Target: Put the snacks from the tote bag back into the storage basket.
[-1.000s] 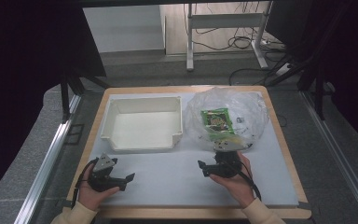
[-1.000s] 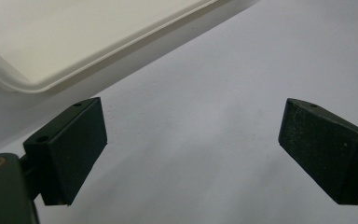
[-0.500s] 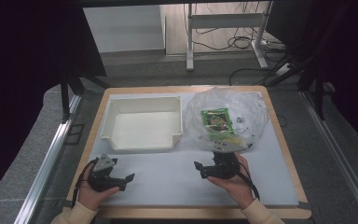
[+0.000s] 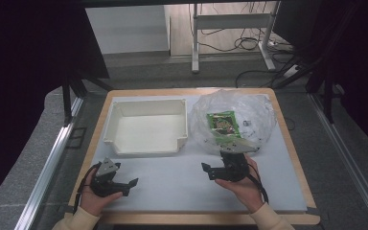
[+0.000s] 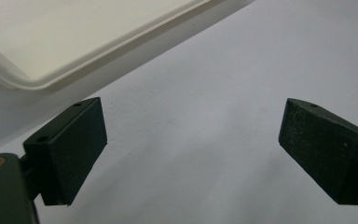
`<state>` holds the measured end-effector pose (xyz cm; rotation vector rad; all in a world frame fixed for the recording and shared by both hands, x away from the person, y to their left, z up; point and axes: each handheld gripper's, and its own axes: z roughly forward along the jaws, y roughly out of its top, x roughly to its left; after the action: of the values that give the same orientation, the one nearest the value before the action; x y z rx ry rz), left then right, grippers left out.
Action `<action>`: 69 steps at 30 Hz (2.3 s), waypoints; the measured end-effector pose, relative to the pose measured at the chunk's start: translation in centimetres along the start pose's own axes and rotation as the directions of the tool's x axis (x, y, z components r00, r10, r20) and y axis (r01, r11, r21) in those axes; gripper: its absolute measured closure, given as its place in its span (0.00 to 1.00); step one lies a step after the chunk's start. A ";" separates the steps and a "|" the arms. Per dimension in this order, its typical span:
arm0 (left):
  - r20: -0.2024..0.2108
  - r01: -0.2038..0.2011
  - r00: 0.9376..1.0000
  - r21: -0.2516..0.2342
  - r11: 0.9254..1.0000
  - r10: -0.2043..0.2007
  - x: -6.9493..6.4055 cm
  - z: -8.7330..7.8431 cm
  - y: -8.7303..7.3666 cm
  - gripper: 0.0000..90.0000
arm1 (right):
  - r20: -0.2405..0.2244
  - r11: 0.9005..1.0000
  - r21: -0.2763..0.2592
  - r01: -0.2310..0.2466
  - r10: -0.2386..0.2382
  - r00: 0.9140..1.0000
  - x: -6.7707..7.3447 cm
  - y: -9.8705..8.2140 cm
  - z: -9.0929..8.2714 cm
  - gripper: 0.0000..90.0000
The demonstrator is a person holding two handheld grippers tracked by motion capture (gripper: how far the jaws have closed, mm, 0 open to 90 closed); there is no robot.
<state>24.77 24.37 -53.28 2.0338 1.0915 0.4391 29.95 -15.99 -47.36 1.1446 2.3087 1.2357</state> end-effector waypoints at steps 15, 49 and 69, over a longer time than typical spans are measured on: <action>0.002 0.006 1.000 0.005 1.000 -0.006 0.2 0.1 -0.1 0.09 | -0.017 0.999 0.024 0.046 -0.046 0.999 0.0 0.6 -0.2 0.18; 0.002 0.008 1.000 0.003 1.000 -0.008 0.2 0.2 -0.1 0.09 | 0.015 0.995 -0.066 0.079 -0.078 0.997 -1.0 5.2 -1.3 0.26; 0.006 0.004 1.000 0.004 1.000 -0.004 0.2 0.1 -0.1 0.09 | 0.033 0.996 -0.055 0.064 -0.062 0.998 -2.6 7.2 -1.0 0.26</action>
<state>24.90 24.49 -53.43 2.0353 1.0932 0.4284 34.78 -16.21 -41.30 1.0565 2.2544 1.2431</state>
